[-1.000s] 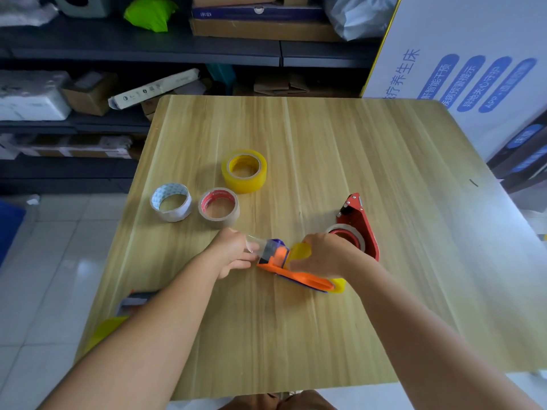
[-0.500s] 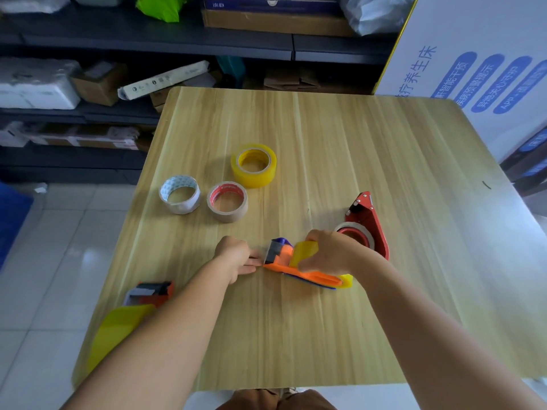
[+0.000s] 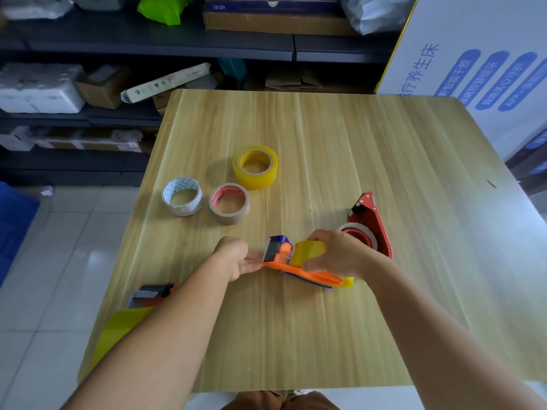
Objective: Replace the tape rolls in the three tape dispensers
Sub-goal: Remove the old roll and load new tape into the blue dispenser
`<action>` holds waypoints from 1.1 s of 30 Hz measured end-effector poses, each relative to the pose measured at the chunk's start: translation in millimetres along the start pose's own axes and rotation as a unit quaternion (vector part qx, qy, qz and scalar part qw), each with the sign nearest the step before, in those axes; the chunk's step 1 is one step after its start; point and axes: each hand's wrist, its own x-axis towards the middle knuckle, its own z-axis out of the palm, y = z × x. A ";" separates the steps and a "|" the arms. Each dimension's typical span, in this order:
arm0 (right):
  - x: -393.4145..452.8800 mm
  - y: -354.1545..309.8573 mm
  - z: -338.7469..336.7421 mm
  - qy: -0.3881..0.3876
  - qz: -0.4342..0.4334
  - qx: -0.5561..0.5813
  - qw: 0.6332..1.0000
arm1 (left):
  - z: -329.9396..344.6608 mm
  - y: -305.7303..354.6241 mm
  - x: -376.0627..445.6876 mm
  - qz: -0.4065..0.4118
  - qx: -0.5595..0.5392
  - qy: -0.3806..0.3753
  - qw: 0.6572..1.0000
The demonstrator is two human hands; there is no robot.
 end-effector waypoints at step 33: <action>4.0 -10.3 -15.6 0.007 -0.040 0.089 0.995 | 3.9 72.5 -16.4 0.375 0.242 0.134 0.885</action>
